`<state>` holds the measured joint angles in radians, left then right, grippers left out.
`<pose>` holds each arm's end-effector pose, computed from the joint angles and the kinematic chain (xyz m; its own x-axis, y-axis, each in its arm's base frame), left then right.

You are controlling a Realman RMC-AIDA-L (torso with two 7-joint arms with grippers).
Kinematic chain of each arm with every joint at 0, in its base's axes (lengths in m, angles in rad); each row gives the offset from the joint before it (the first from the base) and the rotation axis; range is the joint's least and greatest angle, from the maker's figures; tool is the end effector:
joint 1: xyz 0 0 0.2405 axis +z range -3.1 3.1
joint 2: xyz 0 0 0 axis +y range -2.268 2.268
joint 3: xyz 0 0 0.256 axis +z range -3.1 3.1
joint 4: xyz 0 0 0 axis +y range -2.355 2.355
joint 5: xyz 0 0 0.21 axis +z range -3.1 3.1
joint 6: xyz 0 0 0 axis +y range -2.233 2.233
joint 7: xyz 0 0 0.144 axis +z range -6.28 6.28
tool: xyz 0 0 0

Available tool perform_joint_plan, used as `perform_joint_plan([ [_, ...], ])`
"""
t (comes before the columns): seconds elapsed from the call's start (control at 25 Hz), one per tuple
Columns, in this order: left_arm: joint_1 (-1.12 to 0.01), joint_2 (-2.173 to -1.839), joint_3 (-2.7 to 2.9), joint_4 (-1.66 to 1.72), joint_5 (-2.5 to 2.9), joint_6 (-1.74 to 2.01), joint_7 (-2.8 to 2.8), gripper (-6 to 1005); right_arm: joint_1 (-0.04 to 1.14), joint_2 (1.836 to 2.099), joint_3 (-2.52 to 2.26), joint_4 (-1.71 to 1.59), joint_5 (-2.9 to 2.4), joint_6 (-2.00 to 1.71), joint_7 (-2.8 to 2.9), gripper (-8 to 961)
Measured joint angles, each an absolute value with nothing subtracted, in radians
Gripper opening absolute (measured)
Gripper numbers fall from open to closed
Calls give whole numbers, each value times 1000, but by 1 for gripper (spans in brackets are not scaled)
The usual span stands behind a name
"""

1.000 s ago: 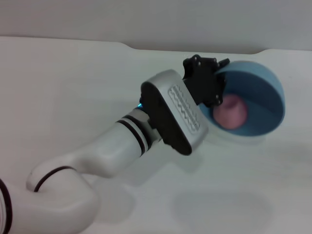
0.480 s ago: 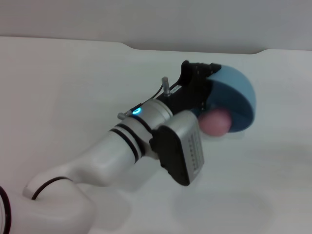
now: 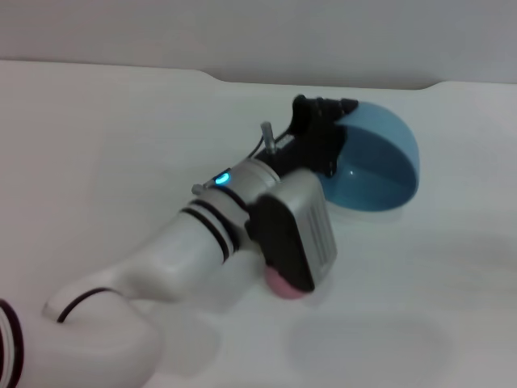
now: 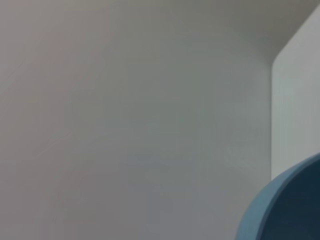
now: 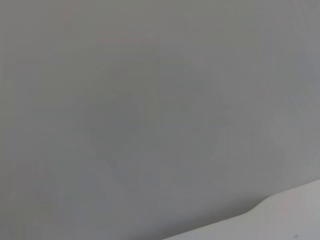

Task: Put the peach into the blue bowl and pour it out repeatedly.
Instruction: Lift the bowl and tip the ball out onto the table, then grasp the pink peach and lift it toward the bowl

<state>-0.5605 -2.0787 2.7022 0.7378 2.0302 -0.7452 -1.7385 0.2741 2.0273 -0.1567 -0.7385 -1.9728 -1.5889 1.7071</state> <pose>-0.1677 0.3215 -0.1443 0.7991 -0.5408 -0.2627 -0.4797 -0.3100 -0.8209 0.3792 0.2585 0.1116 0.2847 -0.4440 -0.8496 -0.9365 -0.3180 -0.1477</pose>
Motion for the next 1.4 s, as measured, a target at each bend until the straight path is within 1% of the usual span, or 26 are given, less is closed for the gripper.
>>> perform_joint_plan([
  [0.28, -608, -2079, 2574, 771, 1851, -671, -1967, -2, 290, 2026, -224, -703, -1973, -1583, 1669, 493],
  [0.4, -624, -2077, 2426, 810, 1788, -516, -2062, -1, 313, 2026, -289, -689, -1985, -1574, 1652, 494],
  [0.48, -623, -2074, 2355, 835, 1774, -434, -2117, -1, 334, 2026, -336, -679, -2004, -1559, 1649, 494],
  [0.64, -587, -2066, 2246, 885, 1771, -323, -2293, -1, 399, 2028, -428, -647, -2056, -1513, 1649, 493],
  [0.76, -559, -2062, 2116, 924, 1771, -129, -2354, -1, 459, 2035, -517, -632, -2103, -1479, 1648, 493],
  [0.96, -546, -2061, 1779, 920, 1773, 329, -2422, -1, 545, 2059, -668, -634, -2150, -1428, 1647, 494],
  [1.24, -541, -2039, 1363, 878, 1914, 842, -2514, -2, 608, 2065, -818, -629, -2164, -1378, 1661, 493],
  [1.4, -550, -2021, 1284, 903, 2099, 1026, -2638, -2, 633, 2071, -861, -627, -2159, -1375, 1662, 494],
])
